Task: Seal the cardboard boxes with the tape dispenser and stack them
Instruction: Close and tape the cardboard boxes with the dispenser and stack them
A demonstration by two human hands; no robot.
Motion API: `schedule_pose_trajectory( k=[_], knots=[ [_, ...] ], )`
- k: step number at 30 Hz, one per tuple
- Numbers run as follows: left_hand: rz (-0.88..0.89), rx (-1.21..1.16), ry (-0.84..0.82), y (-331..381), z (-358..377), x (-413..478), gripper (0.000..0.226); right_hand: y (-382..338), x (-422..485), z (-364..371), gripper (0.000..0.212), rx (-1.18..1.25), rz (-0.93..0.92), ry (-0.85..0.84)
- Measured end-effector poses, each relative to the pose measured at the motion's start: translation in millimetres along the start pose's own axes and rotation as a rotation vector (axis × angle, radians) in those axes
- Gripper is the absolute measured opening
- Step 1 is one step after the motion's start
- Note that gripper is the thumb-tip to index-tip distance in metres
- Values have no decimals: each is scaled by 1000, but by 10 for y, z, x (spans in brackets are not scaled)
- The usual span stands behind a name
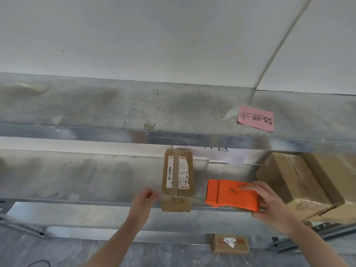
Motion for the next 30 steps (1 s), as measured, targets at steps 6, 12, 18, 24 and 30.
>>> schedule_pose_trajectory(
  k=[6, 12, 18, 24, 30],
  knots=[
    [-80, -122, 128, -75, 319, -1, 16, 17, 79, 60, 77, -35, 20, -33],
    [-151, -103, 200, -101, 420, 38, 64, 71, 60, 68, 74, -35, 26, -42],
    [647, 586, -254, 788, 815, -41, 69, 58, 45, -48, 73, -29, -25, -38],
    [603, 805, -262, 516, 850, 193, 83, 120, 55, -376, 80, -72, -75, -8],
    [643, 778, -328, 520, 919, 181, 80, 213, 119, -304, 78, -216, -124, -101]
  ],
)
Point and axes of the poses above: each hand's wrist, its own x-axis towards the middle knuckle, its own z-axis out of the palm, y = z × x, the point moved 8 cm from there along x, towards the middle knuckle, and after that the axes turned 1 degree about z, right-handed, at the moved point
